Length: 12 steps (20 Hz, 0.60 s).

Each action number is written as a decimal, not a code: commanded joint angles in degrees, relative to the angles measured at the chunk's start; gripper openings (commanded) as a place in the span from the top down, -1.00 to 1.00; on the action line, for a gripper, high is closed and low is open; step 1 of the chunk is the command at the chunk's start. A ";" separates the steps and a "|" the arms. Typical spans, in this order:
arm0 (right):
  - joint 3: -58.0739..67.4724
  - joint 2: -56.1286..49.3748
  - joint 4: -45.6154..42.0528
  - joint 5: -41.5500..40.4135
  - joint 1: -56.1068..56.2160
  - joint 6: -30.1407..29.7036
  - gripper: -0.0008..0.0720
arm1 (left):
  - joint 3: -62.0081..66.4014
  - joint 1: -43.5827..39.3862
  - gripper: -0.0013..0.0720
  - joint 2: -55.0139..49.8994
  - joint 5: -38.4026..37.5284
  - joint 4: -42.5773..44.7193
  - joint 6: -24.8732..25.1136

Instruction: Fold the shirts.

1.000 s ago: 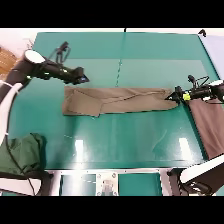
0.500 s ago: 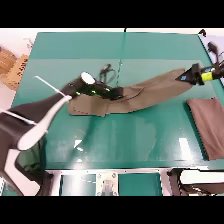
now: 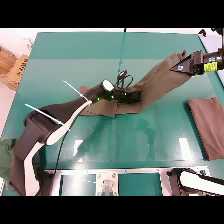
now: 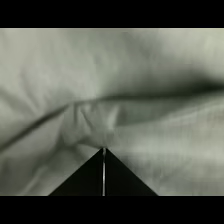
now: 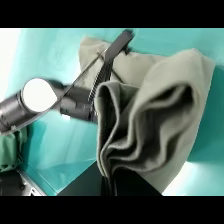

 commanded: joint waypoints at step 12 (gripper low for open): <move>-9.94 -1.05 -0.52 -31.61 28.11 7.87 0.94 | 22.32 27.26 0.90 10.14 -52.85 45.55 -11.30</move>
